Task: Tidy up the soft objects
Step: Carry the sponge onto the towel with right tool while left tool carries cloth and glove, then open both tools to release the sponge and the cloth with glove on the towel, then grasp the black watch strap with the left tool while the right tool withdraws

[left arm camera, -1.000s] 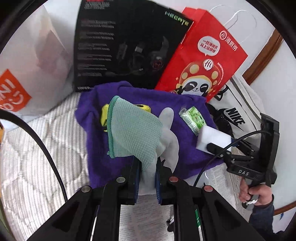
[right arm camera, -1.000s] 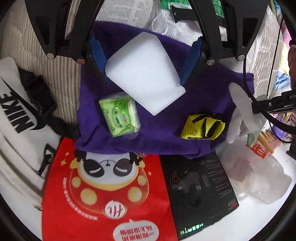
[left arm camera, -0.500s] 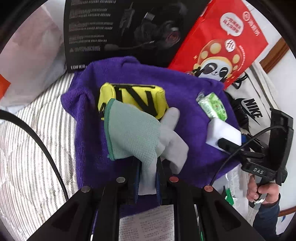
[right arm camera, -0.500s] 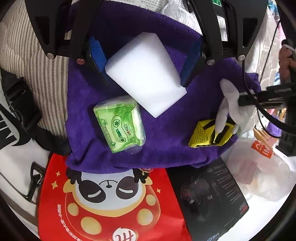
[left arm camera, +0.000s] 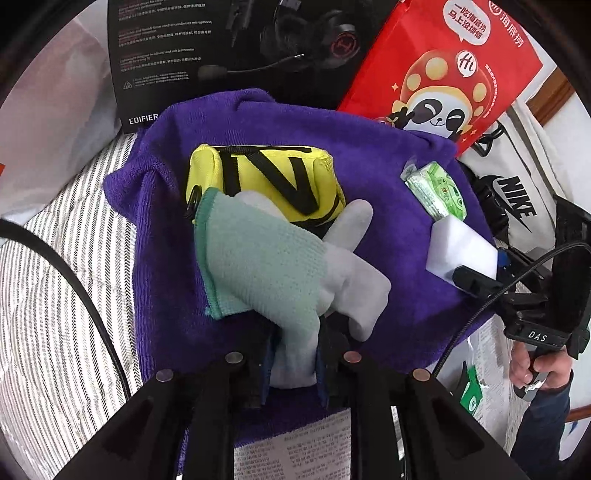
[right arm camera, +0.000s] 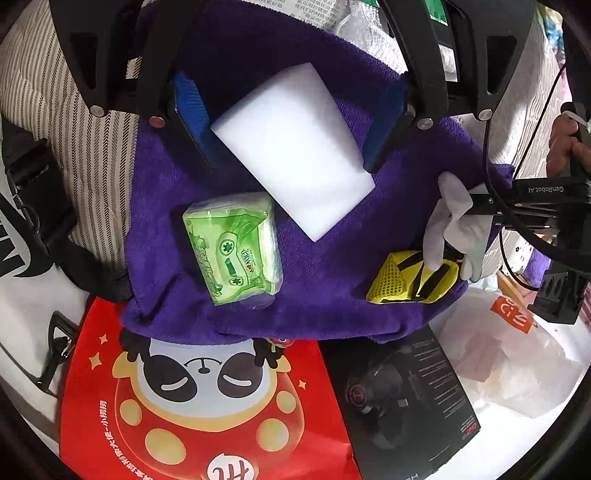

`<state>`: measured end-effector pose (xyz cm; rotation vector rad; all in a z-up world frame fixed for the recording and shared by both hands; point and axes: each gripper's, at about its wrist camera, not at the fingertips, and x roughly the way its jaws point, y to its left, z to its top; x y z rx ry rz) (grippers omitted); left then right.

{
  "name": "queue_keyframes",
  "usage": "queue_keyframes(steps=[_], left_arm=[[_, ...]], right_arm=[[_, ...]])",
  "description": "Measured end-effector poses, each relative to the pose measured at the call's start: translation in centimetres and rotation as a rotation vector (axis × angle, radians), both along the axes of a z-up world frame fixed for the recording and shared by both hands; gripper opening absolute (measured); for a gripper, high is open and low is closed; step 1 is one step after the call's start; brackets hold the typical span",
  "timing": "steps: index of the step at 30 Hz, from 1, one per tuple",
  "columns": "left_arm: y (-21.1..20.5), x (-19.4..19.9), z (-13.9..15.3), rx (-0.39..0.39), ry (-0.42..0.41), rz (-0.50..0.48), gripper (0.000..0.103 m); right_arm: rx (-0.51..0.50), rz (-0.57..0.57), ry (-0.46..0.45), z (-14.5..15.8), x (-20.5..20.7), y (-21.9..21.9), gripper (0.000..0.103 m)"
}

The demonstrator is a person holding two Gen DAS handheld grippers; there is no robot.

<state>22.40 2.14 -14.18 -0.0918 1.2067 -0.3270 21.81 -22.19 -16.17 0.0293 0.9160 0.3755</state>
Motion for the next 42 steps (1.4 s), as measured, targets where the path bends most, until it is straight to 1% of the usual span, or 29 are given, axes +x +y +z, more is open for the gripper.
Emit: queue_keyframes(steps=[3, 5, 7, 8, 10, 14, 17, 20, 24, 26, 30, 34, 37, 42], left_arm=[[0.1, 0.0, 0.1, 0.006, 0.012, -0.001, 0.024], [0.0, 0.0, 0.2, 0.010, 0.017, -0.002, 0.033], [0.1, -0.3, 0.4, 0.023, 0.016, -0.007, 0.061], [0.0, -0.4, 0.5, 0.045, 0.012, -0.004, 0.063], [0.1, -0.7, 0.9, 0.072, -0.003, 0.002, 0.063], [0.9, -1.1, 1.8, 0.072, -0.006, 0.019, 0.063], [1.4, -1.6, 2.6, 0.093, -0.014, 0.027, 0.063], [2.1, -2.3, 3.4, 0.096, -0.024, 0.040, 0.063], [2.3, -3.7, 4.3, 0.116, -0.043, 0.046, 0.064], [2.3, -4.5, 4.4, 0.127, -0.047, 0.047, 0.064], [1.8, -6.3, 4.4, 0.115, -0.054, 0.043, 0.064], [0.7, -8.2, 3.9, 0.088, -0.059, 0.011, 0.064], [-0.6, -9.2, 3.4, 0.089, -0.056, -0.012, 0.064], [-3.6, -11.3, 2.8, 0.073, -0.095, -0.109, 0.064]], right_arm=[[-0.031, 0.007, 0.011, 0.0, 0.0, 0.3, 0.082], [-0.057, -0.001, 0.012, 0.2, -0.1, 0.5, 0.083], [-0.096, -0.024, 0.002, 0.4, -0.2, 0.6, 0.083], [-0.108, -0.029, 0.001, 0.5, -0.3, 0.6, 0.085], [-0.128, -0.040, 0.000, 0.6, -0.4, 0.7, 0.087], [-0.141, -0.050, -0.024, 1.4, -1.0, 0.6, 0.088], [-0.134, -0.057, -0.046, 2.3, -1.5, 0.5, 0.089], [-0.122, -0.074, -0.063, 3.3, -2.3, 0.2, 0.089], [-0.093, -0.081, -0.070, 4.5, -4.0, -0.4, 0.089], [-0.097, -0.076, -0.077, 5.0, -5.3, -0.5, 0.089], [-0.086, -0.079, -0.098, 5.6, -8.0, -0.6, 0.089], [-0.078, -0.094, -0.097, 5.2, -10.8, -0.9, 0.089], [-0.081, -0.123, -0.084, 4.6, -12.2, -1.5, 0.089], [-0.055, -0.169, -0.052, 3.5, -14.5, -3.4, 0.089]])
